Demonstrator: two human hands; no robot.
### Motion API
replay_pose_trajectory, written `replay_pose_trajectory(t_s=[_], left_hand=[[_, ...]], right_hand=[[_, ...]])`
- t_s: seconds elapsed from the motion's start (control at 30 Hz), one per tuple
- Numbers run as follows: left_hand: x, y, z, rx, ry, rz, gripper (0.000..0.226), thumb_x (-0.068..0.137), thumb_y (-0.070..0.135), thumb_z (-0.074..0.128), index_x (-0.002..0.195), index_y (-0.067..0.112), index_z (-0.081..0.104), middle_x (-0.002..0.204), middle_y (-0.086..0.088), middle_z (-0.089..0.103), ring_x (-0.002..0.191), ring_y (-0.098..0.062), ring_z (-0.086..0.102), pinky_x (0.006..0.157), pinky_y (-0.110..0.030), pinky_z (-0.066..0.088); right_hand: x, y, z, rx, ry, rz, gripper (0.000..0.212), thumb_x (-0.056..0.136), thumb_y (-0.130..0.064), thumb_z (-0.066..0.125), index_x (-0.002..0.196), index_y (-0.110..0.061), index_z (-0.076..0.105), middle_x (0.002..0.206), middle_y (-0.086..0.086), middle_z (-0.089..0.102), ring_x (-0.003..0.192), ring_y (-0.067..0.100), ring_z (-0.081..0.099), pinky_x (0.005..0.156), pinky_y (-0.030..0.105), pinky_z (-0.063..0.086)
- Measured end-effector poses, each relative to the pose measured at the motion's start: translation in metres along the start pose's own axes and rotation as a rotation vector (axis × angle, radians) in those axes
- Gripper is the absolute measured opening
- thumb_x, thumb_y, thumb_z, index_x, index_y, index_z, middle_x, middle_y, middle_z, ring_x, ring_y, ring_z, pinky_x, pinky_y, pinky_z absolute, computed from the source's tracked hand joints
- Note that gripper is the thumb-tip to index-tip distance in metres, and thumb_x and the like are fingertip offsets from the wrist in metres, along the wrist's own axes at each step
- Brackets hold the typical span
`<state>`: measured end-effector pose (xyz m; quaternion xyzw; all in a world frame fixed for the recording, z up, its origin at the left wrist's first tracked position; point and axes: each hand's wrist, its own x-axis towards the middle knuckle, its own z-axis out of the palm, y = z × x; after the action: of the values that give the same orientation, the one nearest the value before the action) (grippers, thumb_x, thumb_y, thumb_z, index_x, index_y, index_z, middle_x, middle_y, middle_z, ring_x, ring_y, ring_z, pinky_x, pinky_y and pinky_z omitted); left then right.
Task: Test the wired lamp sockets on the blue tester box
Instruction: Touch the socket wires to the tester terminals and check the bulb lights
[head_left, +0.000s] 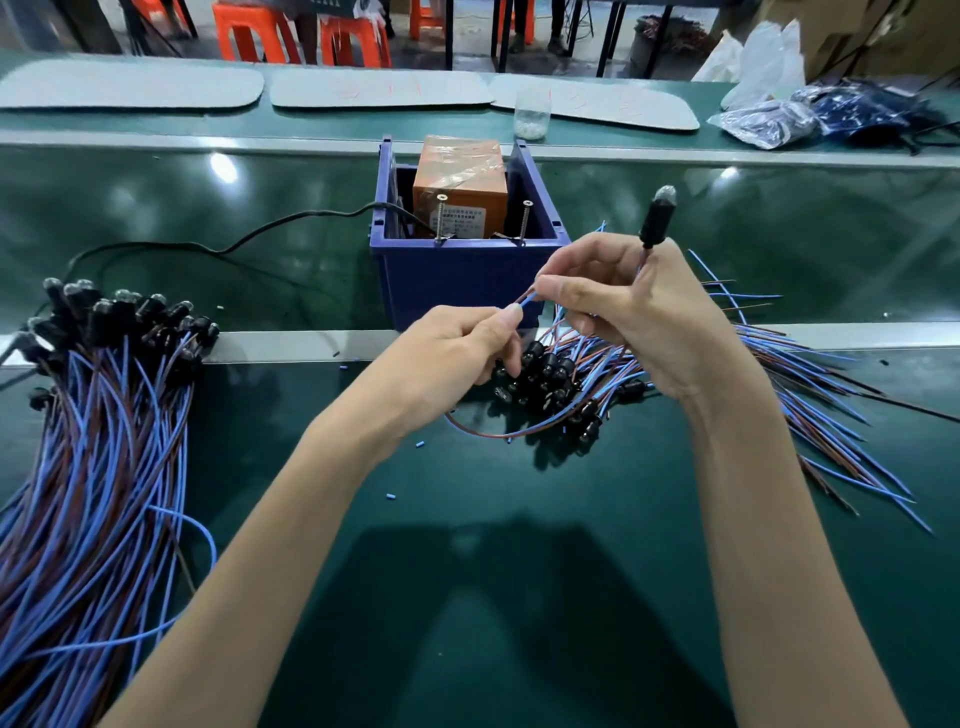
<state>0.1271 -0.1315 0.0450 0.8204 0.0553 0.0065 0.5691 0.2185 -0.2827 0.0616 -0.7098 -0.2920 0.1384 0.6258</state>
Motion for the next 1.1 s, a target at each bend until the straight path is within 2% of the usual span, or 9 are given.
replay_pose_trajectory(t_s=[0.13, 0.27, 0.43, 0.77, 1.1], left_hand=[[0.001, -0.002, -0.001, -0.025, 0.071, 0.012, 0.034, 0.101, 0.029, 0.045, 0.07, 0.018, 0.055, 0.047, 0.015, 0.041, 0.042, -0.001, 0.033, 0.04, -0.011, 0.025], [0.002, -0.001, -0.001, -0.063, 0.12, 0.063, 0.022, 0.1, 0.022, 0.049, 0.078, 0.017, 0.053, 0.045, 0.016, 0.037, 0.043, -0.002, 0.029, 0.04, -0.011, 0.025], [0.001, -0.001, -0.003, -0.051, 0.139, 0.076, 0.025, 0.098, 0.023, 0.051, 0.074, 0.021, 0.057, 0.047, 0.014, 0.037, 0.045, -0.004, 0.028, 0.041, -0.012, 0.025], [0.004, -0.004, -0.002, -0.084, 0.193, 0.086, 0.028, 0.097, 0.027, 0.053, 0.071, 0.018, 0.055, 0.043, 0.014, 0.031, 0.043, -0.005, 0.025, 0.041, -0.016, 0.023], [0.004, -0.004, -0.004, -0.015, 0.249, 0.145, 0.027, 0.096, 0.024, 0.055, 0.071, 0.015, 0.056, 0.044, 0.014, 0.034, 0.044, -0.004, 0.027, 0.043, -0.014, 0.025]], right_hand=[[0.001, 0.0, 0.001, -0.019, 0.0, -0.013, 0.011, 0.084, -0.006, 0.07, 0.078, -0.013, 0.066, 0.057, -0.011, 0.061, 0.044, 0.003, 0.044, 0.044, 0.012, 0.032], [0.002, 0.0, 0.003, -0.021, 0.015, -0.004, 0.012, 0.084, -0.005, 0.07, 0.077, -0.014, 0.066, 0.06, -0.007, 0.062, 0.044, 0.002, 0.044, 0.043, 0.01, 0.032], [0.002, 0.0, 0.003, -0.007, -0.03, 0.043, 0.01, 0.086, -0.003, 0.067, 0.087, -0.012, 0.067, 0.061, -0.01, 0.062, 0.047, 0.003, 0.043, 0.045, 0.009, 0.033], [0.002, 0.003, 0.005, -0.088, -0.077, 0.075, 0.012, 0.09, -0.011, 0.065, 0.079, -0.014, 0.068, 0.061, -0.006, 0.066, 0.048, 0.003, 0.044, 0.048, 0.009, 0.035], [0.008, 0.004, 0.017, -0.109, 0.022, 0.143, 0.021, 0.091, -0.009, 0.063, 0.07, -0.014, 0.062, 0.052, -0.008, 0.062, 0.043, 0.001, 0.044, 0.046, 0.01, 0.036]])
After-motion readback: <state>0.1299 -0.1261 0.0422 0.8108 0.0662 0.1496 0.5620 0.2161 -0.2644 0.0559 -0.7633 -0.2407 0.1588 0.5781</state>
